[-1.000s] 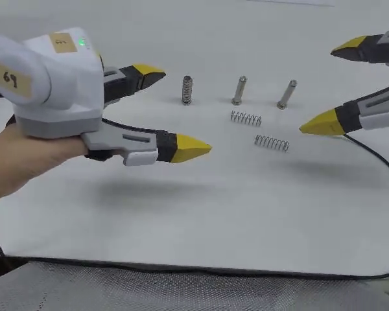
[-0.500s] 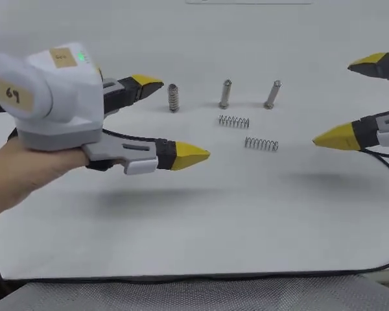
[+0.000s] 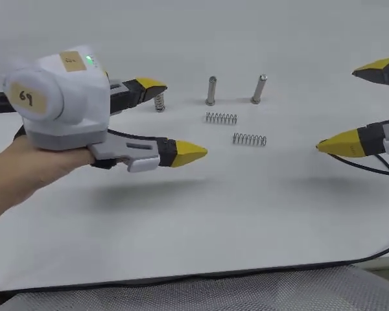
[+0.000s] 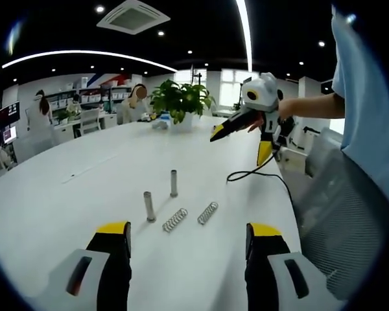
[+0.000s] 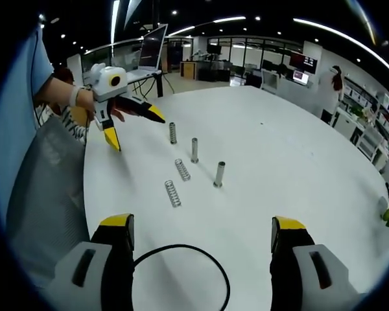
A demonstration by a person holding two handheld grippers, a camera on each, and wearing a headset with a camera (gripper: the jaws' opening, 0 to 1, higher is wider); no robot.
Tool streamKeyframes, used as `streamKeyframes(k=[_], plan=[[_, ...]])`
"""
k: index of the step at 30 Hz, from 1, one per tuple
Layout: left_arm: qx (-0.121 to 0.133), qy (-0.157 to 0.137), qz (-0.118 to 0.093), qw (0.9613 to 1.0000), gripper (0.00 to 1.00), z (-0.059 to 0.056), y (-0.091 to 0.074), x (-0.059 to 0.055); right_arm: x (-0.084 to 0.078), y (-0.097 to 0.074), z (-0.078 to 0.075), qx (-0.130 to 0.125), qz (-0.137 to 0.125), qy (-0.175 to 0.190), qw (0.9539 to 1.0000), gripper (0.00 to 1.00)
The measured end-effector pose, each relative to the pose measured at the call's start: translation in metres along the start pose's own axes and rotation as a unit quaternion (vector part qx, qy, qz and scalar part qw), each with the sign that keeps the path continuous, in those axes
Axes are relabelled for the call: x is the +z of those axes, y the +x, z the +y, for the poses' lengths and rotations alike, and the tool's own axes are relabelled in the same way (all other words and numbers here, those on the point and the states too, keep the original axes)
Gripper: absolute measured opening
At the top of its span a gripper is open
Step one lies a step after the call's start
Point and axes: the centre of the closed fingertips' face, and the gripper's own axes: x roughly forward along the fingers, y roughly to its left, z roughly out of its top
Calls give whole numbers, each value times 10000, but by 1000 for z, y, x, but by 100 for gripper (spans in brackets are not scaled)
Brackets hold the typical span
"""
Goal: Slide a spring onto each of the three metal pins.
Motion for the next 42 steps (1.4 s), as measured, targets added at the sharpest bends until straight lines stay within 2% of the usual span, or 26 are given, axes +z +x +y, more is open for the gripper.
streamKeyframes(k=[7,17,24,27,42], plan=[[2,-7,7,10000,61,4,21,-6,-3,-5,4,-15,0,83,10000,86],[90,-25,33,10000,46,14,40,-18,-10,-9,9,-22,47,182,9998,85],[152,20,35,9999,33,18,55,-25,-15,-13,8,-57,97,282,9995,85],[182,-10,50,9998,32,21,61,-28,-20,-14,4,-69,127,329,9994,85],[259,71,139,9995,19,28,71,-38,-35,-16,0,-86,223,505,9984,84]])
